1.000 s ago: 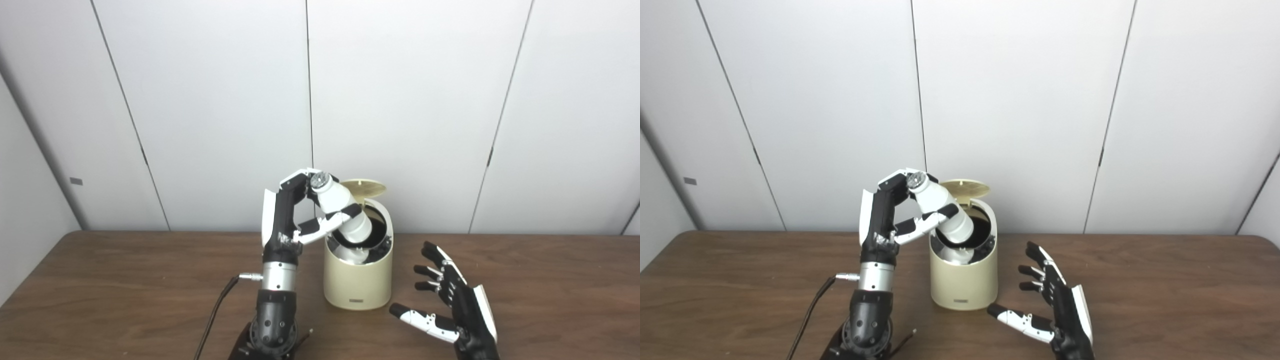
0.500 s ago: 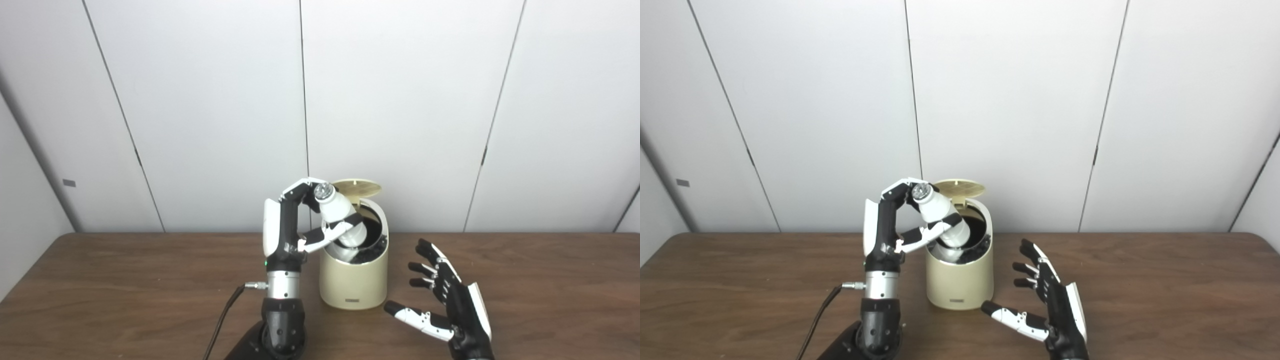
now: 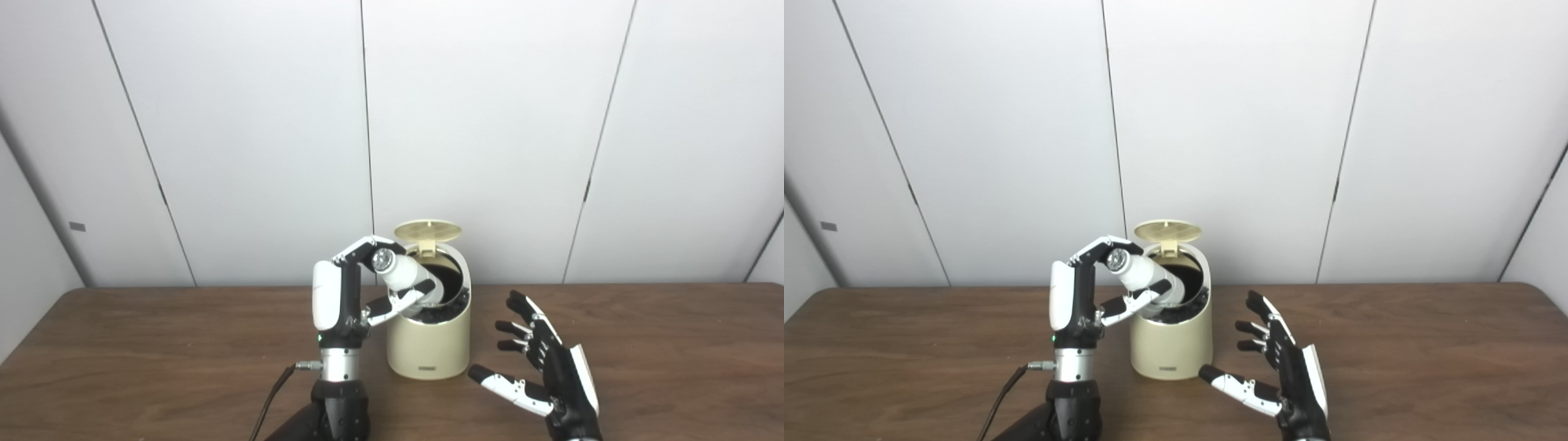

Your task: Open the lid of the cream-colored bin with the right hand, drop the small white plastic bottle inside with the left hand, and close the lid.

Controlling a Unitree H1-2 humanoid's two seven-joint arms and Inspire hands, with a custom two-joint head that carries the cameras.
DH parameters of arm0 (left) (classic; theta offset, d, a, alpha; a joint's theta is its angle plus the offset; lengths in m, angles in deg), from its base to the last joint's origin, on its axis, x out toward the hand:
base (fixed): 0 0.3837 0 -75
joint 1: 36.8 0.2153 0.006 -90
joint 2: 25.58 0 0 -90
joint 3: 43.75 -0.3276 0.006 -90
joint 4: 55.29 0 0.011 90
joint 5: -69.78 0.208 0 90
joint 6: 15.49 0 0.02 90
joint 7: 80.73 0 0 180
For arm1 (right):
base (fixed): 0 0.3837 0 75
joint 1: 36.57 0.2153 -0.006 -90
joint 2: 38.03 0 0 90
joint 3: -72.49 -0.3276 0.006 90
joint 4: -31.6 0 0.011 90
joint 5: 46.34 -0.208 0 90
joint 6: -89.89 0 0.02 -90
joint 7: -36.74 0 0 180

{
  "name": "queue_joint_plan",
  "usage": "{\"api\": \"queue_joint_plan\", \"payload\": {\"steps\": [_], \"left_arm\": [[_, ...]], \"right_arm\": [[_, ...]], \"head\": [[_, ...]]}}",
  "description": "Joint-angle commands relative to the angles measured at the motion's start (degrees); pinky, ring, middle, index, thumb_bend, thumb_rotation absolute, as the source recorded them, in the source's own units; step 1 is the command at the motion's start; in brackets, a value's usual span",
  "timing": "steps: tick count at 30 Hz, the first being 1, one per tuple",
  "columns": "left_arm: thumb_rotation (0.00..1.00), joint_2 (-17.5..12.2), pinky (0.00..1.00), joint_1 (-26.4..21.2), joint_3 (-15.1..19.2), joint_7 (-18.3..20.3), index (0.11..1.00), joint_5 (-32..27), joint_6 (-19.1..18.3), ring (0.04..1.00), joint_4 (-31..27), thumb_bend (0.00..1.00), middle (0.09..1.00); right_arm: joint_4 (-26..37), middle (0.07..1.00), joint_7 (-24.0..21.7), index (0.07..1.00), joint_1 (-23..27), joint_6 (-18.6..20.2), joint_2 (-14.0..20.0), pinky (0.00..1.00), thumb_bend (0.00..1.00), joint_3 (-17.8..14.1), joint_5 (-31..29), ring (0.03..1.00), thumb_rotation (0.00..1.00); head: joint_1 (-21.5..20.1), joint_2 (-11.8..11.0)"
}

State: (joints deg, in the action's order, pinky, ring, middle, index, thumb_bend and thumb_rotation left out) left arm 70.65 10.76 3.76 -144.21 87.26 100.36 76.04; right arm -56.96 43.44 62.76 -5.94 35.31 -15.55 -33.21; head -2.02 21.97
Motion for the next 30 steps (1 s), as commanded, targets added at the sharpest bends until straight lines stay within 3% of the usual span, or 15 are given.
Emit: {"api": "queue_joint_plan", "payload": {"steps": [1, 4, 6, 7, 8, 12, 20, 30], "left_arm": [[0.00, -1.2, 0.42, -2.8, -0.2, 0.2, 0.482, -0.2, 1.1, 0.466, -1.2, 0.50, 0.488], [0.00, -1.5, 0.45, -2.1, -0.1, 4.5, 0.481, -2.4, 1.1, 0.470, -2.5, 0.50, 0.516], [0.02, -1.6, 0.48, -1.7, 0.2, 6.5, 0.493, -3.2, 1.1, 0.566, -3.1, 0.51, 0.645], [0.01, -1.6, 0.50, -1.6, 0.5, 6.9, 0.643, -3.1, 1.1, 0.629, -3.1, 0.65, 0.727], [0.00, -1.5, 0.52, -1.5, 1.0, 7.0, 0.711, -2.6, 1.1, 0.665, -2.9, 0.70, 0.772], [0.01, -1.2, 0.61, -1.1, 2.9, 7.8, 0.831, -1.0, 1.1, 0.748, -3.1, 0.76, 0.863], [0.01, -0.7, 0.62, -0.1, 5.8, 10.6, 0.848, -1.0, 1.1, 0.764, -4.4, 0.76, 0.875], [0.04, -0.4, 0.60, 0.3, 7.5, 10.7, 0.837, 1.1, 1.1, 0.738, -5.5, 0.76, 0.861]], "right_arm": [[2.3, 0.884, 0.3, 0.889, 1.4, -0.4, -0.3, 0.63, 0.75, 0.2, 0.2, 0.754, 0.29], [2.3, 0.885, 0.2, 0.888, 1.4, -0.4, -0.3, 0.63, 0.75, 0.2, 0.1, 0.748, 0.29], [2.3, 0.884, 0.1, 0.889, 1.4, -0.5, -0.2, 0.63, 0.75, 0.2, 0.1, 0.747, 0.28], [2.2, 0.883, 0.1, 0.889, 1.4, -0.7, -0.1, 0.63, 0.74, 0.3, 0.1, 0.745, 0.28], [2.1, 0.882, 0.1, 0.888, 1.4, -0.8, -0.1, 0.63, 0.74, 0.3, 0.0, 0.744, 0.28], [2.0, 0.880, 0.0, 0.885, 1.4, -0.7, -0.1, 0.62, 0.75, 0.3, -0.2, 0.740, 0.27], [2.1, 0.876, -0.1, 0.881, 1.4, -0.4, -0.1, 0.61, 0.75, 0.5, -0.2, 0.725, 0.25], [2.2, 0.880, -0.1, 0.884, 1.4, -0.2, 0.0, 0.60, 0.74, 0.8, 0.2, 0.718, 0.24]], "head": [[0.0, 0.0], [0.0, 0.1], [0.1, 0.1], [0.1, 0.1], [0.2, 0.2], [0.2, 0.2], [0.5, 0.3], [0.6, 0.3]]}}
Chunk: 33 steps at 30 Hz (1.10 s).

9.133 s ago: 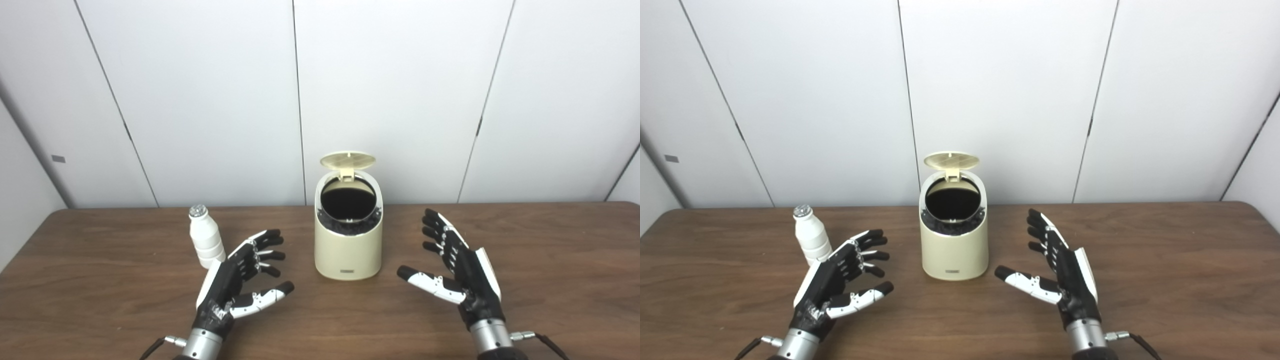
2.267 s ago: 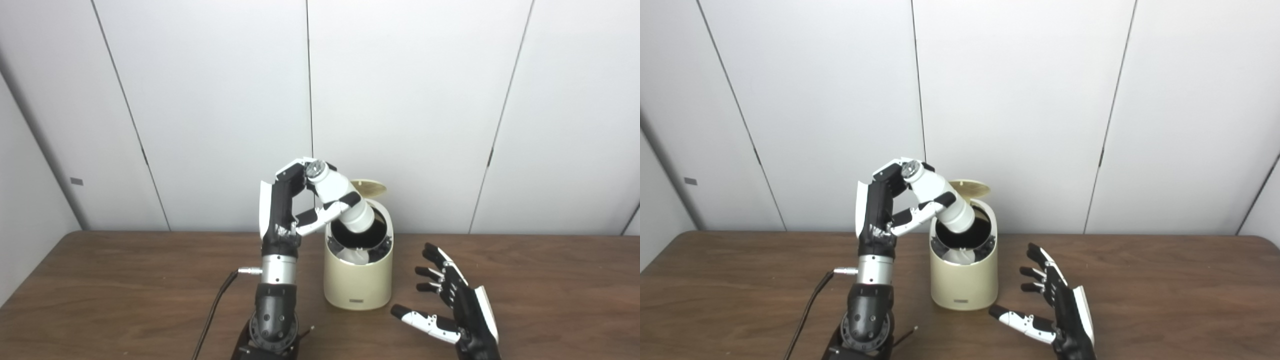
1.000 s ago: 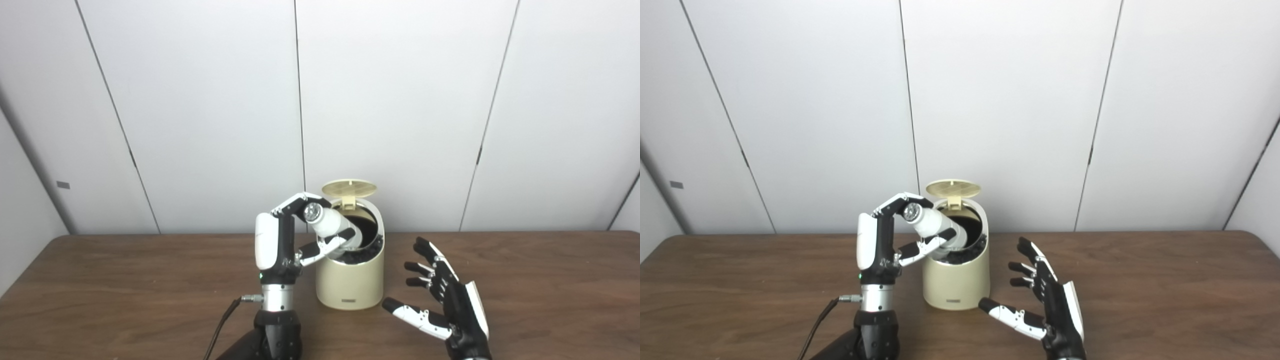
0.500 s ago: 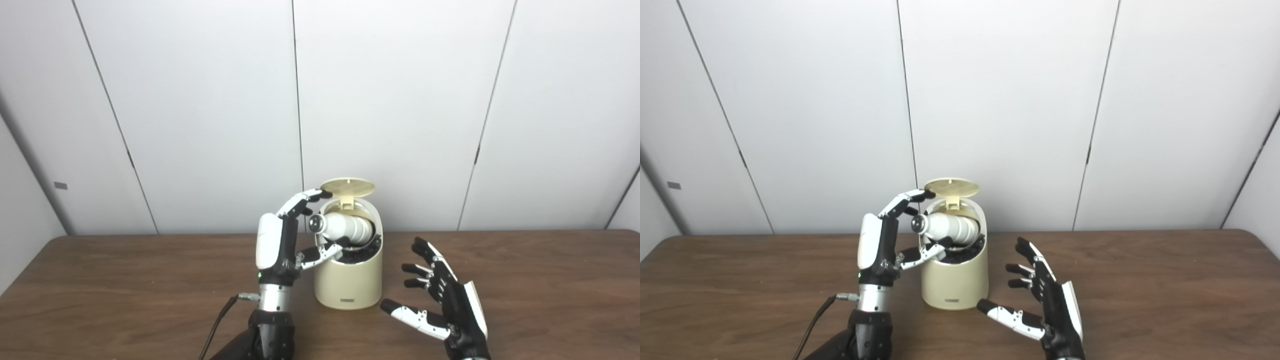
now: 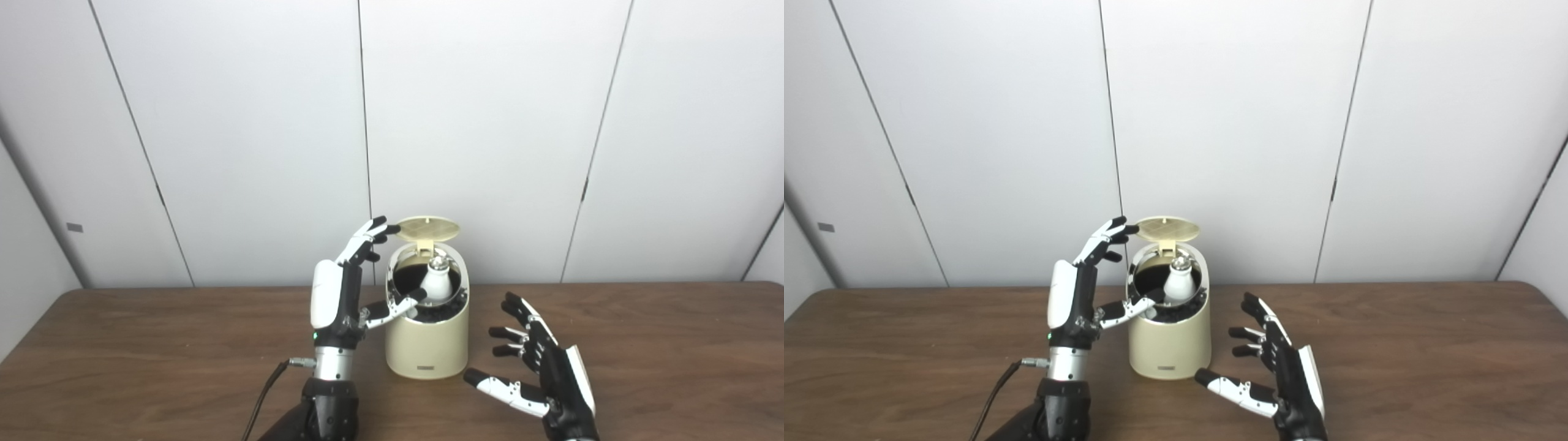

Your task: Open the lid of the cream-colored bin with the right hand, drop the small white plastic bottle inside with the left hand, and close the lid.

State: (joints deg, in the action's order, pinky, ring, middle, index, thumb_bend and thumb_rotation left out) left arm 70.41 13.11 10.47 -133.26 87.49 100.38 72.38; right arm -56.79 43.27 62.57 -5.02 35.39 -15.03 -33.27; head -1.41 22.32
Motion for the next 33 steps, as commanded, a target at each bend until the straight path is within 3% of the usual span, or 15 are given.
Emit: {"api": "queue_joint_plan", "payload": {"steps": [1, 6, 9, 13, 20, 27, 30, 33], "left_arm": [[0.04, -0.2, 0.60, -2.0, 1.0, -0.1, 0.837, 0.8, 1.0, 0.739, -2.1, 0.76, 0.860], [0.06, -0.5, 0.59, -1.0, 2.0, 1.9, 0.809, -1.3, 1.1, 0.728, -5.0, 0.72, 0.820], [0.12, -0.4, 0.54, 1.0, 4.5, 6.5, 0.752, -6.2, 1.1, 0.681, -9.1, 0.65, 0.752], [0.20, 0.0, 0.54, 4.3, 9.7, 14.1, 0.732, -11.8, 1.1, 0.657, -15.5, 0.59, 0.728], [0.36, -0.2, 0.53, 9.0, 19.2, 26.7, 0.773, -16.2, 1.1, 0.641, -22.1, 0.68, 0.745], [0.34, -2.1, 0.58, 13.2, 26.2, 39.6, 0.827, -19.3, 1.0, 0.692, -25.5, 0.67, 0.773], [0.27, -3.3, 0.60, 14.4, 28.5, 45.1, 0.841, -21.0, 1.0, 0.712, -25.8, 0.65, 0.787], [0.23, -4.5, 0.61, 15.3, 30.2, 49.4, 0.851, -21.9, 1.0, 0.728, -25.3, 0.67, 0.801]], "right_arm": [[2.0, 0.880, 0.0, 0.883, 1.6, -1.1, -0.1, 0.60, 0.74, 0.3, 0.1, 0.719, 0.24], [1.6, 0.882, 0.0, 0.880, 1.8, -1.6, 0.1, 0.59, 0.74, 0.3, 0.0, 0.718, 0.25], [1.5, 0.882, -0.1, 0.879, 1.9, -1.5, 0.0, 0.58, 0.74, 0.2, -0.5, 0.715, 0.24], [1.5, 0.886, -0.4, 0.882, 1.9, -1.4, 0.4, 0.58, 0.73, 0.1, -0.6, 0.714, 0.23], [0.9, 0.882, -0.6, 0.878, 2.3, -1.7, 1.7, 0.57, 0.72, -0.3, -1.1, 0.718, 0.22], [0.4, 0.886, -1.0, 0.879, 2.3, -1.5, 3.0, 0.58, 0.72, -0.6, -1.8, 0.721, 0.25], [0.3, 0.884, -1.4, 0.880, 2.6, -1.2, 3.3, 0.59, 0.72, -0.9, -2.6, 0.728, 0.25], [-0.2, 0.890, -1.5, 0.880, 3.8, -1.5, 3.8, 0.68, 0.72, -1.2, -2.7, 0.771, 0.27]], "head": [[0.0, 0.0], [0.6, 0.0], [0.8, 0.0], [1.3, -0.1], [1.9, -0.1], [1.8, -0.3], [1.8, -0.1], [1.4, -0.2]]}}
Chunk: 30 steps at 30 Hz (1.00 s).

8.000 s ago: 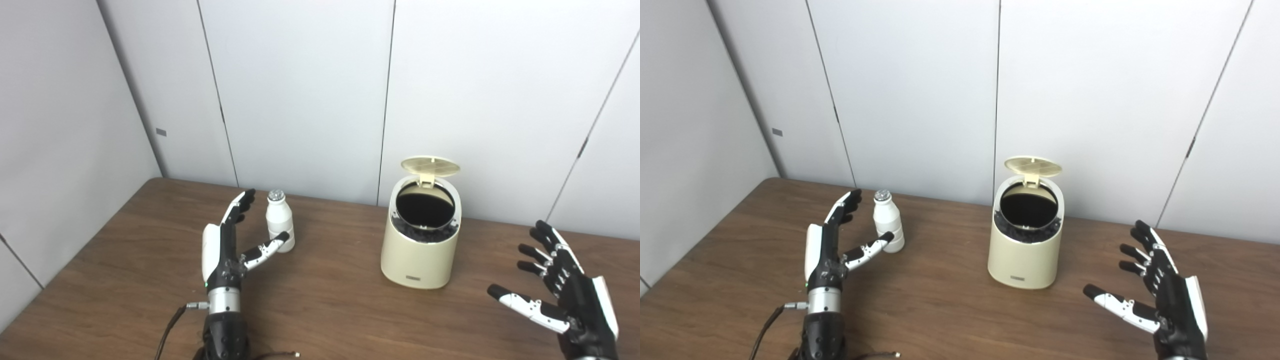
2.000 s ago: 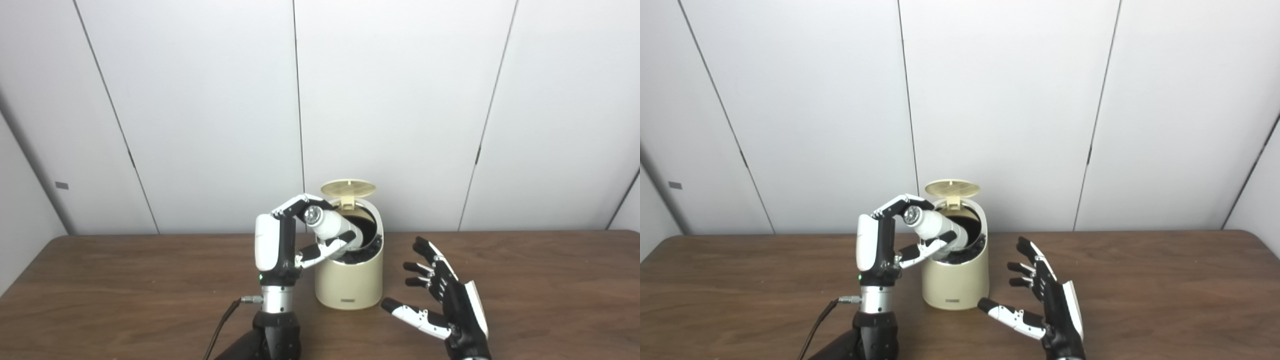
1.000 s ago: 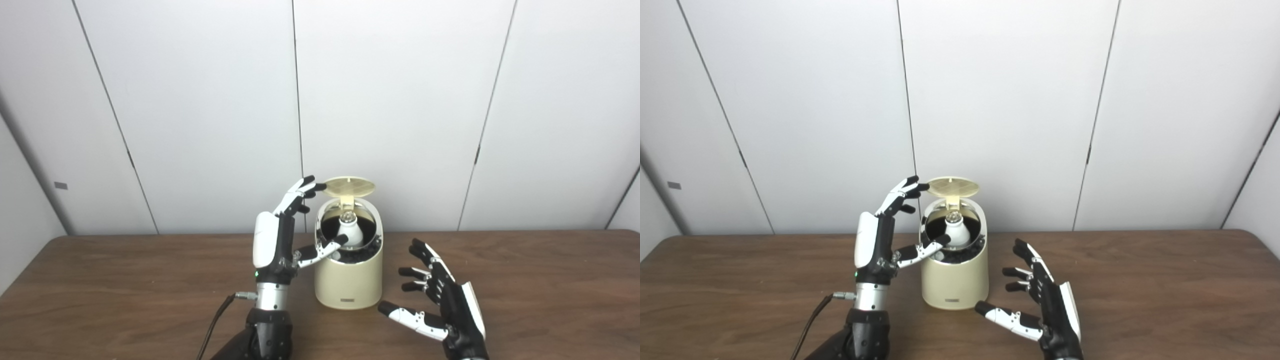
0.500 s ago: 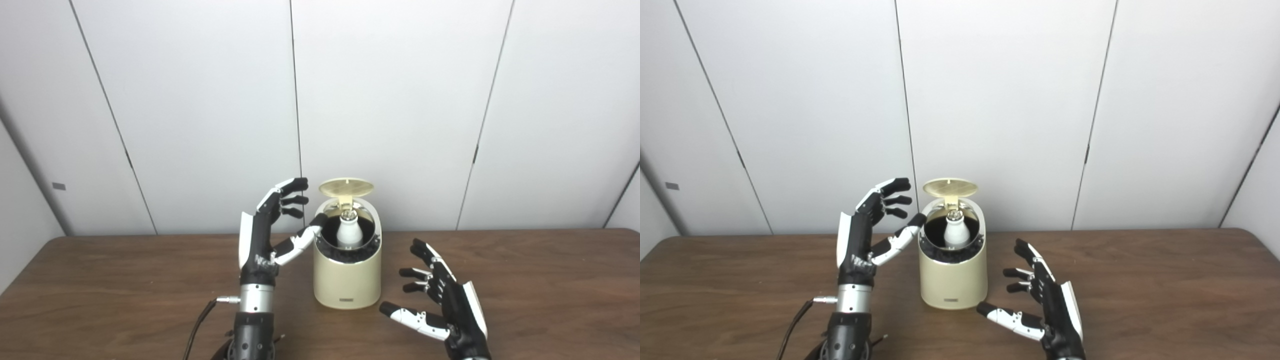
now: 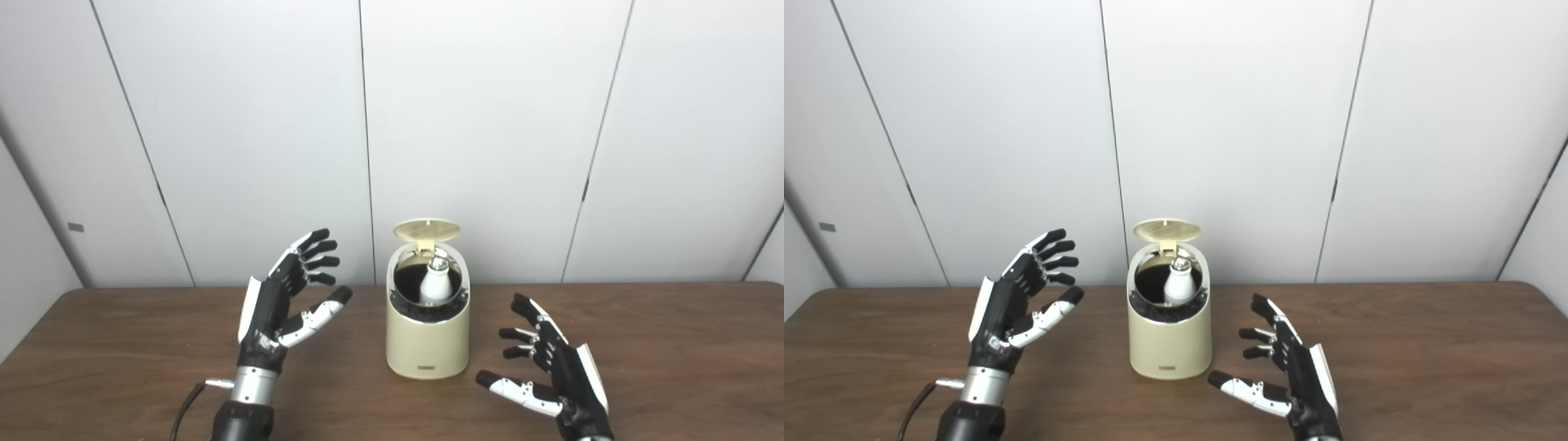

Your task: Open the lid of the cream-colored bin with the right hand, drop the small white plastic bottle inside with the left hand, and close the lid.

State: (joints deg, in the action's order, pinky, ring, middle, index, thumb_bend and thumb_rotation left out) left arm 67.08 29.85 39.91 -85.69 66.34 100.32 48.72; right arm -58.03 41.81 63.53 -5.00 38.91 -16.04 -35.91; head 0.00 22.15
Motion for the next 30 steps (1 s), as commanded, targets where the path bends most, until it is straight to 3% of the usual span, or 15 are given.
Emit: {"api": "queue_joint_plan", "payload": {"steps": [1, 6, 8, 14, 22, 30], "left_arm": [[0.21, -1.5, 0.62, -1.1, 1.2, 3.2, 0.854, -1.1, 1.0, 0.736, -1.3, 0.66, 0.808], [0.19, -1.4, 0.62, 0.2, 2.8, 6.6, 0.849, -1.1, 0.1, 0.742, -0.5, 0.70, 0.799], [0.16, -1.1, 0.63, 1.0, 3.2, 7.2, 0.854, -0.6, 0.1, 0.755, 0.4, 0.69, 0.808], [0.14, 0.9, 0.63, 2.9, 3.8, 7.3, 0.844, 1.9, 1.0, 0.743, 3.5, 0.69, 0.801], [0.08, 4.7, 0.63, 4.6, 4.0, 8.4, 0.843, 2.1, 1.1, 0.741, 6.3, 0.68, 0.806], [0.10, 5.2, 0.71, 4.5, 3.5, 9.6, 0.848, 3.6, 0.8, 0.807, 7.7, 0.69, 0.842]], "right_arm": [[0.7, 0.890, 0.1, 0.880, 3.7, -2.0, 0.8, 0.71, 0.72, 0.0, 0.8, 0.788, 0.31], [1.0, 0.875, 0.3, 0.857, 8.0, -1.2, 3.2, 0.69, 0.72, 0.6, 5.3, 0.790, 0.38], [1.3, 0.878, -0.2, 0.855, 10.4, -0.3, 4.5, 0.69, 0.68, 1.0, 7.3, 0.804, 0.41], [2.4, 0.855, -3.0, 0.828, 16.0, 6.5, 7.4, 0.73, 0.65, 2.8, 12.4, 0.830, 0.46], [3.4, 0.877, -9.7, 0.848, 23.0, 12.5, 11.6, 0.75, 0.65, 6.2, 16.6, 0.867, 0.50], [3.0, 0.884, -17.1, 0.846, 29.9, 17.2, 15.0, 0.77, 0.64, 10.5, 20.7, 0.886, 0.52]], "head": [[-0.3, -0.1], [-1.1, -0.4], [-1.3, -0.6], [-2.3, -1.1], [-1.9, -2.0], [-1.6, -2.3]]}}
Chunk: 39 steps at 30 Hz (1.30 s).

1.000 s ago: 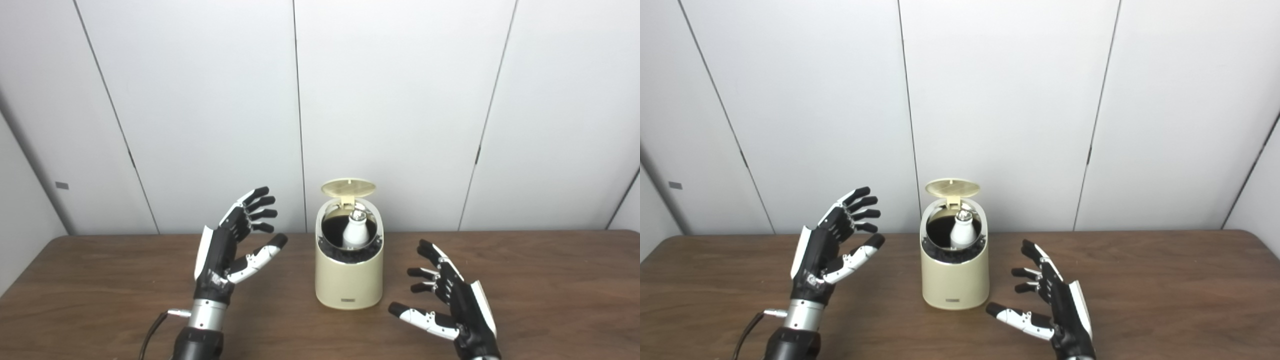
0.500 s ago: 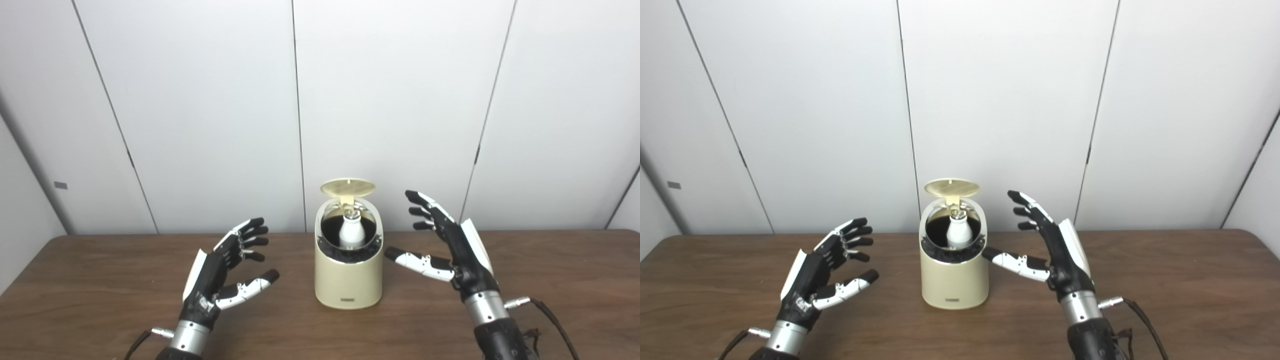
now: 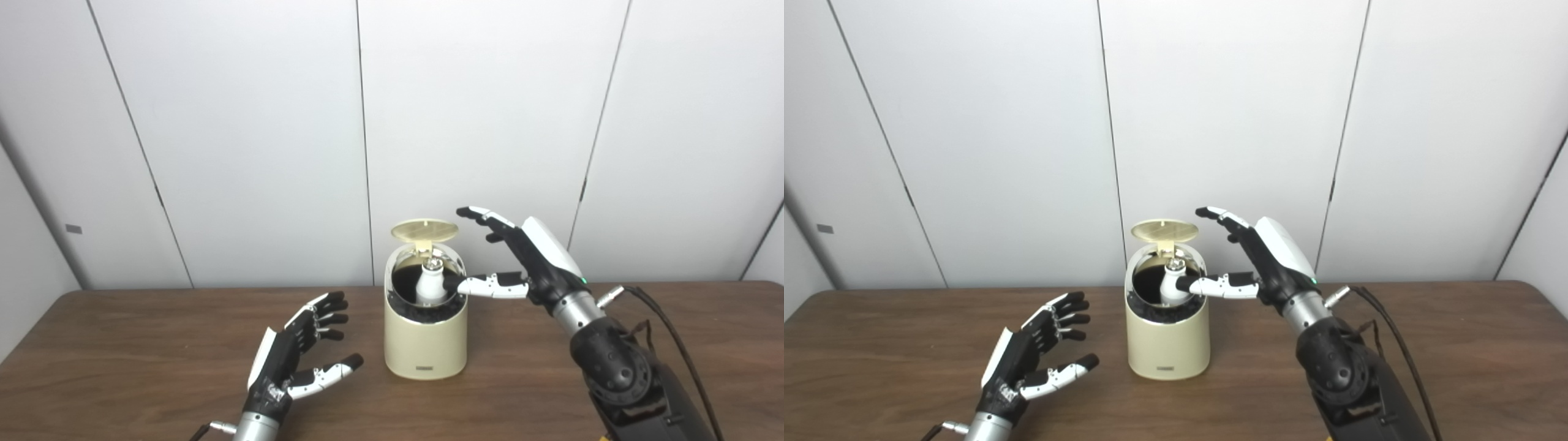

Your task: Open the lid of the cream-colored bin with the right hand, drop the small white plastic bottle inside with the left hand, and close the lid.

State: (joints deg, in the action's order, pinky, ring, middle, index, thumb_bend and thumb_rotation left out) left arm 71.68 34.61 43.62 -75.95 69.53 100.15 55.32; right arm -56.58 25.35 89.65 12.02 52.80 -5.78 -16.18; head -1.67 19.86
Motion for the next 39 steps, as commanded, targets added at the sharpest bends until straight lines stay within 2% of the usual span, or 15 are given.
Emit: {"api": "queue_joint_plan", "payload": {"steps": [1, 8, 15, 20, 25, 34, 39], "left_arm": [[0.10, 0.7, 0.71, -0.3, -0.2, 0.0, 0.851, 0.4, 1.0, 0.812, 1.2, 0.70, 0.845], [0.12, 1.0, 0.69, -0.4, -0.1, -0.2, 0.849, 1.1, 1.0, 0.808, 1.0, 0.70, 0.844], [0.11, 1.5, 0.68, -0.3, 0.3, -0.2, 0.851, 0.7, 0.2, 0.807, 0.7, 0.71, 0.842], [0.13, 1.7, 0.67, -0.3, 0.4, -0.6, 0.850, 1.2, 0.2, 0.798, 0.2, 0.71, 0.835], [0.10, 2.0, 0.68, -0.3, 1.2, -0.2, 0.852, -0.4, 0.0, 0.789, 0.0, 0.70, 0.830], [0.13, 2.1, 0.68, -0.5, 1.7, 0.3, 0.849, -1.0, 0.4, 0.783, 0.0, 0.70, 0.828], [0.14, 2.2, 0.67, -0.3, 1.9, 0.4, 0.847, -1.2, 0.0, 0.779, -0.2, 0.71, 0.828]], "right_arm": [[1.1, 0.880, -1.3, 0.843, 4.5, 0.2, 1.5, 0.76, 0.65, 0.7, 1.4, 0.881, 0.51], [-1.2, 0.873, -3.9, 0.843, 8.3, -0.3, 2.8, 0.74, 0.69, 3.2, 3.6, 0.871, 0.53], [-1.2, 0.869, -5.4, 0.831, 9.6, -0.3, 2.5, 0.79, 0.68, 3.8, 3.9, 0.897, 0.53], [0.2, 0.821, -5.5, 0.771, 9.0, -0.9, 2.3, 0.79, 0.68, 4.0, 4.1, 0.875, 0.53], [1.7, 0.749, -5.0, 0.716, 7.8, -2.6, 3.1, 0.73, 0.69, 5.1, 6.4, 0.807, 0.54], [5.9, 0.730, -6.6, 0.702, 6.0, -1.8, 3.4, 0.85, 0.66, 5.2, 8.2, 0.847, 0.52], [7.1, 0.733, -8.0, 0.708, 5.3, -1.4, 3.7, 0.86, 0.68, 5.4, 8.3, 0.876, 0.55]], "head": [[0.1, 0.0], [0.4, 0.4], [1.3, 0.7], [2.1, 1.2], [2.4, 1.8], [2.6, 2.4], [2.6, 2.8]]}}
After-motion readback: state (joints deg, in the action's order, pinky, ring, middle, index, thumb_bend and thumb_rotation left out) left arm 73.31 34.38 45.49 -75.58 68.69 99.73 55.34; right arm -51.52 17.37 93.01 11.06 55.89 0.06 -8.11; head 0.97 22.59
